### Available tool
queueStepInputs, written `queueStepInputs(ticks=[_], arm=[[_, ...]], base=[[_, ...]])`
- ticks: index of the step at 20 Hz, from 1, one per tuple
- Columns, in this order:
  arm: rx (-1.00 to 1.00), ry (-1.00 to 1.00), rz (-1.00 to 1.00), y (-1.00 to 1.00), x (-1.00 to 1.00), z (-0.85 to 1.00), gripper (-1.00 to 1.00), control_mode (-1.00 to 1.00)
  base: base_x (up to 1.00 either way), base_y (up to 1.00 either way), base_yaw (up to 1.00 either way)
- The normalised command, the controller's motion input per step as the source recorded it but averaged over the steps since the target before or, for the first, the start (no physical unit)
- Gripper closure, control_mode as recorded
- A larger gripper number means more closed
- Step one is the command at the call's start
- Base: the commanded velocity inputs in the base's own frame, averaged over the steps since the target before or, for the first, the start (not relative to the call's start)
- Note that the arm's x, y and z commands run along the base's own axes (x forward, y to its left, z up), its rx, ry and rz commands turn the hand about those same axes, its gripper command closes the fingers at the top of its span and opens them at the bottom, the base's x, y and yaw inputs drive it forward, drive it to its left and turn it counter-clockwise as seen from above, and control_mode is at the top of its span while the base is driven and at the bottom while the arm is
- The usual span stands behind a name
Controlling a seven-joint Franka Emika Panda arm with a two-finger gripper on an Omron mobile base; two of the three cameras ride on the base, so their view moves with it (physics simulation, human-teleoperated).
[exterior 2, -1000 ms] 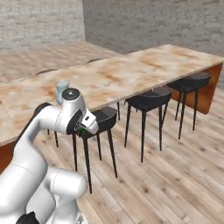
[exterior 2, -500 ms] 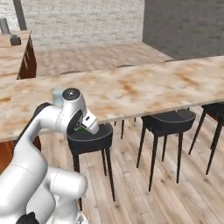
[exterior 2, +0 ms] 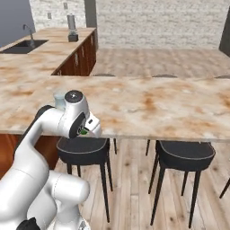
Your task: Place the pitcher and cup on the dining counter for serving.
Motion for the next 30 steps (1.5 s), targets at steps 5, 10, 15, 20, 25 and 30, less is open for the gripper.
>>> queueStepInputs(ticks=[5,10,15,20,25,30], arm=[[0.00,0.00,0.00,0.00,0.00,0.00,1.00,1.00],[0.00,0.03,0.00,0.00,0.09,0.00,1.00,-1.00],[0.09,0.34,0.00,0.00,0.74,0.02,1.00,-1.00],[0.15,0.33,-0.05,-0.04,0.99,0.01,1.00,-1.00],[0.05,0.13,-0.06,-0.16,0.97,0.00,1.00,-1.00],[-0.01,0.01,-0.04,0.00,0.86,-0.19,1.00,-1.00]], base=[[0.31,-0.83,0.55],[0.30,-0.13,0.11],[0.00,0.00,0.00],[0.00,0.00,0.00],[0.00,0.00,0.00],[0.00,0.00,0.00]])
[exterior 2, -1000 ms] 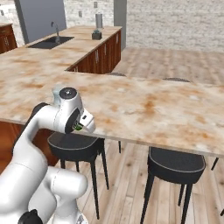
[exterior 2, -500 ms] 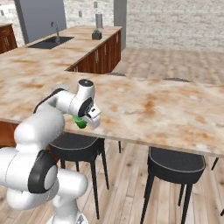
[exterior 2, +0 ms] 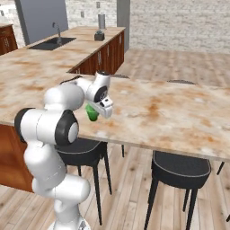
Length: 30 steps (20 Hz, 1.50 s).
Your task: Place the pitcher and cup on the dining counter for serving.
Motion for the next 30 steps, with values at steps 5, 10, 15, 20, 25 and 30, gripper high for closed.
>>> queueStepInputs(ticks=[5,10,15,20,25,30], arm=[[0.00,0.01,-0.09,0.00,0.77,-0.21,1.00,-1.00],[0.00,0.00,-0.09,0.09,0.72,-0.26,1.00,-1.00],[0.00,0.00,-0.11,0.10,0.68,-0.47,1.00,-1.00],[0.00,0.00,-0.09,0.00,0.35,-0.66,1.00,-1.00],[0.00,0.00,-0.05,0.00,0.22,-0.61,1.00,-1.00],[0.00,0.00,-0.01,0.00,0.18,-0.46,1.00,-1.00]], base=[[0.00,0.00,0.00],[0.00,0.00,0.00],[0.00,0.00,0.00],[0.00,0.00,0.00],[0.00,0.00,0.00],[0.00,0.00,0.00]])
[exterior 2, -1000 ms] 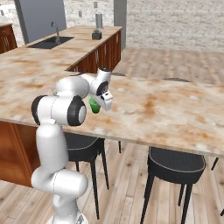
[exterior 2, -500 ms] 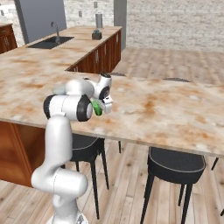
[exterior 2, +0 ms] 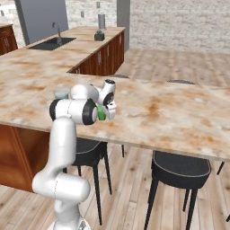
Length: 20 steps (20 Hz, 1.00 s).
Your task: Place the pitcher and cup on the dining counter for serving.
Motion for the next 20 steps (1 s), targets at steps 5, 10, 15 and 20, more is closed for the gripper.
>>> queueStepInputs(ticks=[5,10,15,20], arm=[[0.00,0.01,0.00,0.00,0.08,-0.08,-1.00,-1.00],[0.00,-0.13,0.00,0.00,-0.09,0.16,-1.00,-1.00],[0.00,-0.23,0.00,0.00,-0.23,0.54,-1.00,-1.00],[0.00,-0.30,0.00,0.00,-0.62,0.61,-1.00,-1.00]], base=[[0.00,0.00,0.00],[0.00,0.00,0.00],[0.00,0.00,0.00],[0.00,0.00,0.00]])
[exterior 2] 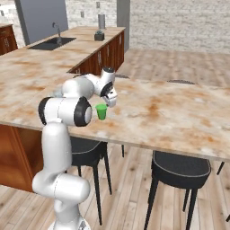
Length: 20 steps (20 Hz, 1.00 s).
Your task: Place the pitcher and cup on the dining counter for serving.
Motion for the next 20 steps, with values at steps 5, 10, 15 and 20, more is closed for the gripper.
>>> queueStepInputs(ticks=[5,10,15,20], arm=[[-0.06,-0.41,0.00,0.01,-1.00,0.35,-1.00,-1.00],[-0.10,-0.46,0.00,0.07,-1.00,0.13,-1.00,-1.00],[-0.12,-0.42,0.00,0.20,-1.00,0.21,-1.00,-1.00],[-0.11,-0.24,0.00,0.26,-1.00,0.39,-1.00,-1.00]], base=[[0.00,0.00,0.00],[0.00,0.00,0.00],[0.00,0.00,0.00],[0.00,0.00,0.00]])
